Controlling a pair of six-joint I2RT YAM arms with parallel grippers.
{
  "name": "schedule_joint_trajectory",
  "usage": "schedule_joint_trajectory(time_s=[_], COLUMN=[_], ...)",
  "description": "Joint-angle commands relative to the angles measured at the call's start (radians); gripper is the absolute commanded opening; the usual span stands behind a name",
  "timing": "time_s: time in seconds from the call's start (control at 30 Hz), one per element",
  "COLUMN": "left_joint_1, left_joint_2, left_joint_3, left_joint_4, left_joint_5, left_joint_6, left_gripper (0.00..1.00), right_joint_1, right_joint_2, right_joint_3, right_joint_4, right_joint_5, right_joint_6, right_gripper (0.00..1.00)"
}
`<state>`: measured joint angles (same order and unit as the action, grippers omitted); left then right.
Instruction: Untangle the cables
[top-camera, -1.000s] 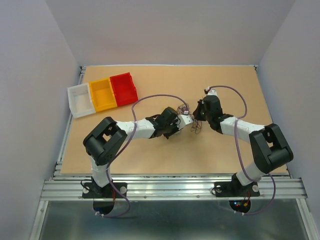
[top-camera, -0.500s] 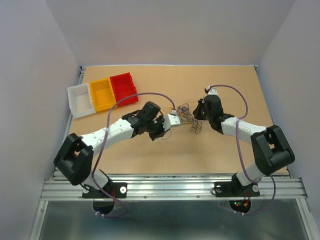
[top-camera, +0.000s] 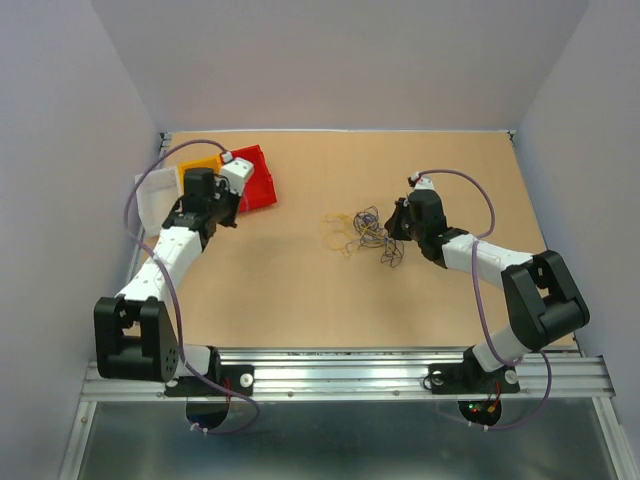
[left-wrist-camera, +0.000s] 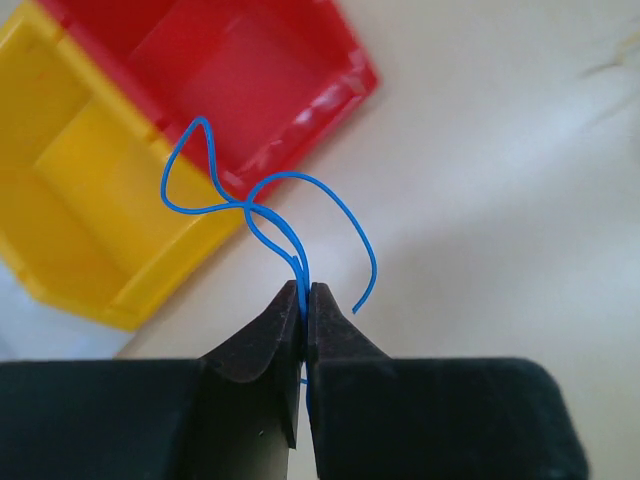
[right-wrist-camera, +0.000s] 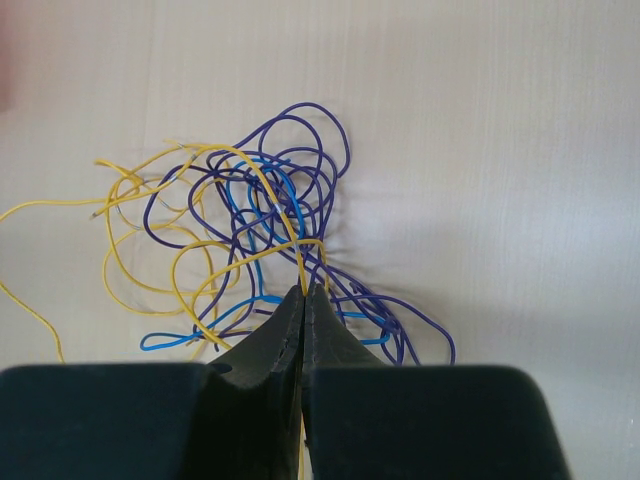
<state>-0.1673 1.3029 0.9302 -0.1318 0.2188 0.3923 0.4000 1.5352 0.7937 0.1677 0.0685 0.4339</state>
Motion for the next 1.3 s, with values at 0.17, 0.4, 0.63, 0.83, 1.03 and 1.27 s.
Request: schedule_joint_trajectory(time_s=[0.17,0.4,0.63,0.83,1.03,1.27], left_joint_1=[0.377,0.463,0.468,0.469,0.437,0.239], left_joint_2=[0.231,0.449,0.565,0.521,0.397,0.214], left_joint_3=[0.243,0.447,0.523,0.461,0.407,0.299], left_joint_4=[0.099,0.100,0.090,0.115,0.127,0.113], left_joint_5=[-0.029,-0.108,-0.203,-0.249,-0.271,-0.279], left_joint_6=[-0.041,-0.030,-0.023,-0.021,0.003,0.023], left_gripper=[0.00,0.00,0.00,0.28,0.64,0.70], right_joint_1=[-0.001,-0.001,-0.001,-0.001,0.000,0.000], right_joint_2=[0.011,0.025,-0.012,-0.001,0.000,-0.091], right_joint_3=[0.033,0.039,0.016,0.024,0.027,-0.037], right_joint_4=[0.061,0.059,0.061,0.062,0.069,0.089], right_joint_5=[-0.025,-0.027,-0.022,-0.035,-0.119,-0.187], right_joint_6=[-0.027,-0.041,-0.041,-0.038,-0.087,-0.113], right_gripper=[0.01,0.00,0.01,0.01,0.01,0.05])
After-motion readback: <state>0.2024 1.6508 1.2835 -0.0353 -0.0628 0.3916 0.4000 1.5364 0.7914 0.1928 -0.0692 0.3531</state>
